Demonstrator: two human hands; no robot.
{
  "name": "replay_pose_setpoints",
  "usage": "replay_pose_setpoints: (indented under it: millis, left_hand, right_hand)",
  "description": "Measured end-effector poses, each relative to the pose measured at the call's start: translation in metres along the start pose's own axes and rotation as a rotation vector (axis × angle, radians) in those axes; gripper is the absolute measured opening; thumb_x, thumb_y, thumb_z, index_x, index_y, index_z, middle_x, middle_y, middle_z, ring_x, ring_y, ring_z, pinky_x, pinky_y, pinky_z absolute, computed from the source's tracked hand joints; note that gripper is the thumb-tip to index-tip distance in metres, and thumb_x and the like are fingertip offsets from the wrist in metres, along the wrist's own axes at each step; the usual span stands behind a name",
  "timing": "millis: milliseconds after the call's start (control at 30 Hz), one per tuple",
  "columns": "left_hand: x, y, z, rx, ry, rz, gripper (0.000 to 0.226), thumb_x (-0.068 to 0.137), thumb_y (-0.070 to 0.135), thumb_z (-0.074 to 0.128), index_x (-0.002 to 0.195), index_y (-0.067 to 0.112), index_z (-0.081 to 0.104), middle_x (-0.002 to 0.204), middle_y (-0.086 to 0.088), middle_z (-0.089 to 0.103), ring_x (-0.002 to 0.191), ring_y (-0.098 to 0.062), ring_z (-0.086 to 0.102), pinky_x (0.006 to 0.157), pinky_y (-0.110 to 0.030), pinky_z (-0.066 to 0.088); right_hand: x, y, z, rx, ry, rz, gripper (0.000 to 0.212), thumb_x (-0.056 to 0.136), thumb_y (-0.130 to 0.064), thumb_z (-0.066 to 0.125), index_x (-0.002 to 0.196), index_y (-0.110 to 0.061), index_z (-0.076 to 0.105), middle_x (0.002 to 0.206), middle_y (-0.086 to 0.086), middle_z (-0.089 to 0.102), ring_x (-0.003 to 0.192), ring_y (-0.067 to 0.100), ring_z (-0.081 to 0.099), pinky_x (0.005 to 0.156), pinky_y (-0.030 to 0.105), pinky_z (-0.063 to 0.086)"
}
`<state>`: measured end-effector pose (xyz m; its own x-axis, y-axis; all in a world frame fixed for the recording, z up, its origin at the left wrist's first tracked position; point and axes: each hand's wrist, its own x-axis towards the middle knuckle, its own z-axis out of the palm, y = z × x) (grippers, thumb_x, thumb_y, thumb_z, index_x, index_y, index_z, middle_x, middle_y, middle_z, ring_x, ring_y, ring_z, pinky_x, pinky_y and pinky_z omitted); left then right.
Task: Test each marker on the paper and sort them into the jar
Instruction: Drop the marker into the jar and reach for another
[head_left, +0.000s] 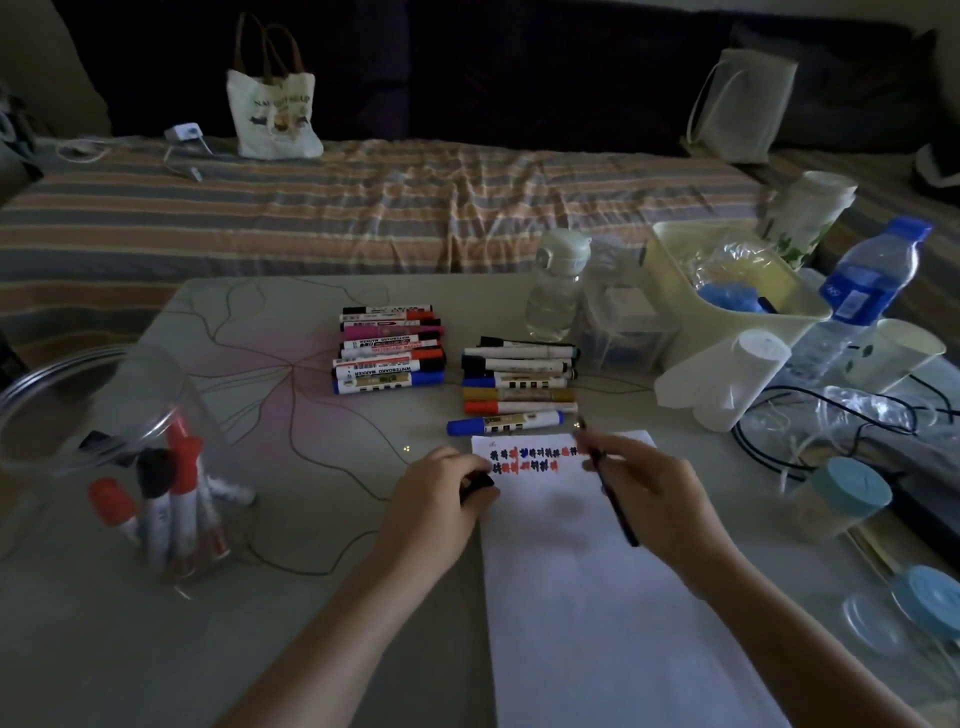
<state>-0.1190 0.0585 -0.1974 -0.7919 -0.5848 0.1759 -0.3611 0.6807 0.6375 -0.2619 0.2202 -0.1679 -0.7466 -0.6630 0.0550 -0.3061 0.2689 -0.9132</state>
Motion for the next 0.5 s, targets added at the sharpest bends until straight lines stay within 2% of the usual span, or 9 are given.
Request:
replay_pose_setpoints:
  millis: [67, 133, 167, 200, 267, 333, 400, 500]
  left_hand:
    - [0.000, -0.001, 0.004, 0.027, -0.008, 0.024, 0.028, 0.089, 0.026, 0.067, 0.116, 0.021, 0.068, 0.109, 0.006, 0.063, 0.088, -0.002, 0.053, 0.068, -0.004, 0.036]
    - [-0.001, -0.001, 0.008, 0.049, -0.012, 0.040, 0.027, 0.089, 0.025, 0.066, 0.116, 0.021, 0.068, 0.111, 0.006, 0.063, 0.093, -0.004, 0.054, 0.070, -0.004, 0.034]
    - [-0.001, -0.001, 0.009, 0.062, -0.009, 0.051, 0.027, 0.089, 0.025, 0.066, 0.116, 0.021, 0.068, 0.114, 0.006, 0.062, 0.098, -0.006, 0.055, 0.073, -0.005, 0.034]
    - [-0.001, -0.001, 0.010, 0.075, -0.007, 0.063, 0.028, 0.089, 0.025, 0.066, 0.117, 0.020, 0.068, 0.116, 0.007, 0.062, 0.102, -0.007, 0.056, 0.078, -0.006, 0.034]
    - [-0.002, -0.002, 0.011, 0.100, -0.010, 0.087, 0.029, 0.089, 0.025, 0.067, 0.117, 0.020, 0.068, 0.119, 0.008, 0.062, 0.107, -0.008, 0.055, 0.086, -0.011, 0.036]
    - [-0.002, -0.004, 0.012, 0.113, -0.012, 0.110, 0.030, 0.088, 0.025, 0.068, 0.117, 0.020, 0.068, 0.120, 0.009, 0.063, 0.108, -0.010, 0.054, 0.088, -0.015, 0.036]
    - [-0.002, -0.006, 0.013, 0.113, -0.006, 0.120, 0.029, 0.087, 0.026, 0.068, 0.116, 0.021, 0.069, 0.120, 0.009, 0.063, 0.108, -0.011, 0.054, 0.088, -0.016, 0.036]
    - [0.000, -0.006, 0.013, 0.103, -0.007, 0.127, 0.026, 0.086, 0.025, 0.069, 0.112, 0.021, 0.071, 0.118, 0.009, 0.062, 0.107, -0.011, 0.054, 0.089, -0.019, 0.042]
  right_hand:
    - [0.003, -0.005, -0.009, 0.461, -0.006, 0.239, 0.055, 0.095, 0.013, 0.041, 0.110, -0.030, 0.072, 0.110, 0.001, 0.071, 0.108, 0.017, 0.063, 0.095, 0.044, 0.053]
    - [0.006, -0.009, -0.019, 0.757, 0.009, 0.358, 0.044, 0.093, 0.010, 0.048, 0.120, -0.019, 0.067, 0.111, 0.007, 0.069, 0.107, 0.020, 0.063, 0.091, 0.048, 0.055]
    - [0.006, -0.010, -0.021, 0.781, 0.017, 0.372, 0.036, 0.090, 0.001, 0.056, 0.121, -0.015, 0.066, 0.107, 0.008, 0.067, 0.102, 0.018, 0.063, 0.088, 0.045, 0.056]
    - [0.005, -0.010, -0.021, 0.733, 0.026, 0.368, 0.032, 0.087, -0.010, 0.062, 0.119, -0.012, 0.066, 0.100, 0.007, 0.065, 0.094, 0.015, 0.062, 0.083, 0.039, 0.056]
    - [0.005, -0.004, -0.015, 0.458, 0.103, 0.342, 0.027, 0.089, -0.025, 0.063, 0.110, -0.010, 0.069, 0.081, 0.003, 0.058, 0.074, 0.012, 0.054, 0.066, 0.028, 0.051]
    - [0.009, 0.004, -0.008, 0.226, 0.178, 0.291, 0.022, 0.094, -0.028, 0.060, 0.099, -0.009, 0.070, 0.069, 0.003, 0.055, 0.061, 0.012, 0.047, 0.054, 0.025, 0.042]
    - [0.016, 0.009, 0.000, 0.130, 0.169, 0.254, 0.019, 0.096, -0.025, 0.058, 0.096, -0.010, 0.068, 0.068, 0.004, 0.058, 0.056, 0.013, 0.048, 0.052, 0.025, 0.041]
    - [0.028, 0.010, 0.015, -0.059, 0.128, 0.178, 0.012, 0.095, -0.025, 0.058, 0.090, -0.017, 0.065, 0.074, 0.001, 0.068, 0.059, 0.008, 0.060, 0.054, 0.024, 0.048]
